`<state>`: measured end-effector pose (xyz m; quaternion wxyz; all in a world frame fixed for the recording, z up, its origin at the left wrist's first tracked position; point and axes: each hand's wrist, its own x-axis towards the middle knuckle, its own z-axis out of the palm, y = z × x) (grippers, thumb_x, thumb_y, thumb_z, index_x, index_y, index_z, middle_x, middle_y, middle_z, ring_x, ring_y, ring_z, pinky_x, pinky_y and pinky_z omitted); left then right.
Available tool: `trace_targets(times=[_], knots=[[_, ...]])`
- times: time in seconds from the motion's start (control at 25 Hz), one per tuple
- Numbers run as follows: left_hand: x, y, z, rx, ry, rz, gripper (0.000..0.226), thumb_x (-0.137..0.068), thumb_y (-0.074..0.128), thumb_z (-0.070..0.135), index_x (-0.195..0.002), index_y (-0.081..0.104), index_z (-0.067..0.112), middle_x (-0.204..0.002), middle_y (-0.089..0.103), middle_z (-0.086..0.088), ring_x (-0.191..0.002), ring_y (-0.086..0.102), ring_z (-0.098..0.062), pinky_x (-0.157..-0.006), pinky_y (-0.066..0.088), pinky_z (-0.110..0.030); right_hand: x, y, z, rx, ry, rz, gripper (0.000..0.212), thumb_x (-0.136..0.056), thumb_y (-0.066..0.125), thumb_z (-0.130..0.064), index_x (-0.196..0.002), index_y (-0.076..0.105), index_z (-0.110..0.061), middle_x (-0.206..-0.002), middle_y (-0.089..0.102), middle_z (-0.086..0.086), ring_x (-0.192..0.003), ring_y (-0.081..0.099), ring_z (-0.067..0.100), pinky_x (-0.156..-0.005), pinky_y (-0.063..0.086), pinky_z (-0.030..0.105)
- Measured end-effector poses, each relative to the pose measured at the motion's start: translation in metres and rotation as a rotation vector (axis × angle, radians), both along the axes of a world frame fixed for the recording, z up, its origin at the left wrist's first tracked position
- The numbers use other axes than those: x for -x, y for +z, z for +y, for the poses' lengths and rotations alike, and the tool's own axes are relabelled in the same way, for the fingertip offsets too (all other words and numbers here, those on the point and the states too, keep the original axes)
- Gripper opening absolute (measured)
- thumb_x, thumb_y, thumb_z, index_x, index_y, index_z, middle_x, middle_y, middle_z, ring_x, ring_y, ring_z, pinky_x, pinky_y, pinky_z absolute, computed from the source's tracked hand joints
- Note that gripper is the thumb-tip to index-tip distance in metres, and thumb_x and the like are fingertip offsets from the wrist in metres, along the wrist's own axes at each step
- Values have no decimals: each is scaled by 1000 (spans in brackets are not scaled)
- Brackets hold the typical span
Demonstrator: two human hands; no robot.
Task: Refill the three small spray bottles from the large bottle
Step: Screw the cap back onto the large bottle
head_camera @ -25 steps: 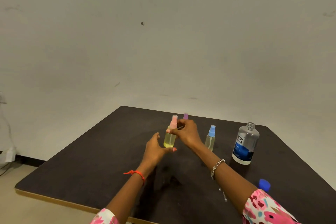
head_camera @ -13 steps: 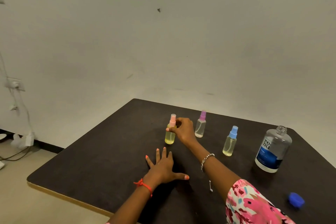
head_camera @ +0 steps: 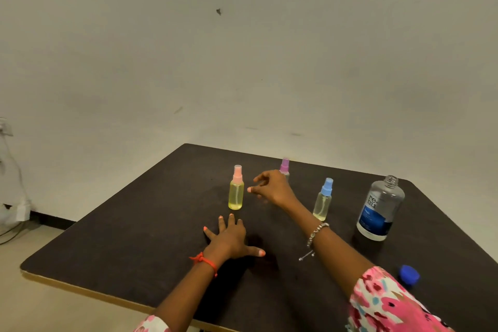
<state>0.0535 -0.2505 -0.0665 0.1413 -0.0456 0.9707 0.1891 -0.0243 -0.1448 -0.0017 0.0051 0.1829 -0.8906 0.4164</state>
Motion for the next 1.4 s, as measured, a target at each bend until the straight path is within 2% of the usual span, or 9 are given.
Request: trace_targets(times=[0.2,0.4,0.52,0.64,0.76,0.84,1.04,1.2,1.4], knots=[[1,19,41,-114,-27,155,60,-76,68,42,-117,47,3,-134,42,-16,-125,41,-34,-105,34,-54,-32,25,115,-690,-51,-256,35,-78,70,-21,-103,59,0,-87,64,10,-61,59,15,-58,51,25],[3,30,115,-356,-113,296,56,-76,71,28,-122,49,4,-128,50,-13,-116,52,-27,-99,45,-38,-62,15,217,-1042,-267,-308,54,-72,75,-29,-119,55,-11,-124,57,7,-111,56,23,-91,46,32],[8,38,157,-464,-173,355,55,-78,70,24,-126,49,6,-130,50,-13,-117,52,-25,-100,44,-36,-73,0,241,-845,-274,-519,40,-79,69,-13,-116,54,-12,-129,53,12,-111,57,29,-82,52,34],[17,45,185,-500,-236,420,53,-80,68,22,-126,48,4,-131,51,-13,-120,49,-22,-99,41,-31,-72,-3,251,-649,-285,-505,14,-81,63,0,-92,62,-8,-119,61,17,-96,65,28,-68,56,26],[32,53,203,-527,-234,495,56,-79,69,24,-125,47,4,-131,51,-13,-120,48,-23,-96,40,-29,-55,18,266,-427,-317,-335,16,-80,63,2,-95,66,-1,-98,68,15,-79,66,20,-75,56,28],[44,58,213,-542,-216,528,63,-77,70,27,-129,43,3,-135,47,-14,-125,44,-24,-99,37,-31,-43,43,274,-264,-337,-137,22,-79,62,4,-100,67,1,-85,64,13,-65,59,14,-66,53,24],[69,67,234,-640,-181,513,82,-76,71,31,-140,27,4,-147,32,-12,-136,31,-25,-108,29,-32,-14,83,271,95,-399,228,30,-72,72,-2,-101,66,2,-100,65,19,-80,58,22,-70,48,27],[84,71,244,-711,-181,464,87,-76,71,33,-142,22,5,-150,28,-12,-138,28,-25,-110,27,-33,7,86,270,-38,-374,247,26,-82,62,-5,-107,63,2,-112,62,20,-92,59,26,-77,46,29],[93,73,251,-785,-174,438,86,-77,70,31,-143,22,3,-150,30,-13,-138,29,-26,-110,28,-35,18,94,275,-269,-272,269,32,-72,71,-1,-102,62,-1,-108,62,19,-81,54,19,-60,42,15]])
